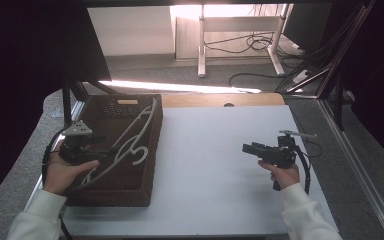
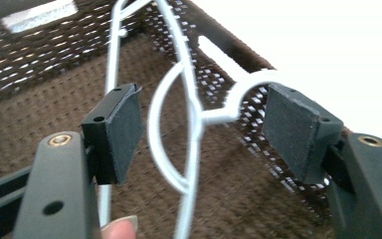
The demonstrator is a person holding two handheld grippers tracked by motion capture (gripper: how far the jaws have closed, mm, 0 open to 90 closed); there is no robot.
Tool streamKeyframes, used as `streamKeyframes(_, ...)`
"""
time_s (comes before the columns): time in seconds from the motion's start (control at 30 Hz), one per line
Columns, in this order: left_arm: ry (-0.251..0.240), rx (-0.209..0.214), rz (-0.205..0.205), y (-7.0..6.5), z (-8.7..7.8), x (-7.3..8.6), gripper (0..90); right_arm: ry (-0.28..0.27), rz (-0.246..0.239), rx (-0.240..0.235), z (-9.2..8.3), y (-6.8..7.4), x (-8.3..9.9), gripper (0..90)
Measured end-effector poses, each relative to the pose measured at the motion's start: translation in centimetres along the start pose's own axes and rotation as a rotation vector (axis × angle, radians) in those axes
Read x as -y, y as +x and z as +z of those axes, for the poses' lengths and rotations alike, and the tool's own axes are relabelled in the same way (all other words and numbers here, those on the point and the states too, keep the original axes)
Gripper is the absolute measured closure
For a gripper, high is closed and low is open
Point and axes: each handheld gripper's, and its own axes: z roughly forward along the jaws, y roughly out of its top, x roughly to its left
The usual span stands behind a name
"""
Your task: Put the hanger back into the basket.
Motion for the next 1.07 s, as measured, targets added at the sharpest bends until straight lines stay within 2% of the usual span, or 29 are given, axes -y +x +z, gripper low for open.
streamKeyframes(0.1,-0.006,-0.009,-0.012,-1.3,0.2,-0.2,31.3,0.006,-0.014,0.011,-0.1,0.1,0.0,34.6)
streamKeyframes(0.2,-0.028,0.021,-0.037,-2.6,0.4,-0.4,31.4,0.015,-0.053,0.035,-0.3,0.2,0.0,33.9)
streamKeyframes(0.3,-0.033,0.048,-0.037,-4.0,0.8,-0.4,31.4,0.022,-0.078,0.051,-0.5,0.2,0.0,33.1)
streamKeyframes(0.43,-0.048,0.085,-0.022,-5.6,1.2,-0.5,31.4,0.034,-0.116,0.065,-0.7,0.3,0.0,31.7)
streamKeyframes(0.6,-0.05,0.1,0.021,-7.5,1.6,-0.7,31.2,0.059,-0.189,0.102,-0.8,0.7,0.2,29.7)
streamKeyframes(0.67,-0.039,0.097,0.033,-7.9,1.8,-0.7,31.2,0.07,-0.215,0.113,-0.8,0.8,0.3,28.9)
streamKeyframes(0.8,-0.039,0.099,0.024,-8.1,2.1,-0.5,31.2,0.087,-0.256,0.125,-0.6,1.1,0.4,27.7)
streamKeyframes(1.07,-0.05,0.078,0.024,-8.4,1.7,0.1,31.2,0.082,-0.315,0.145,-0.6,1.4,0.5,23.3)
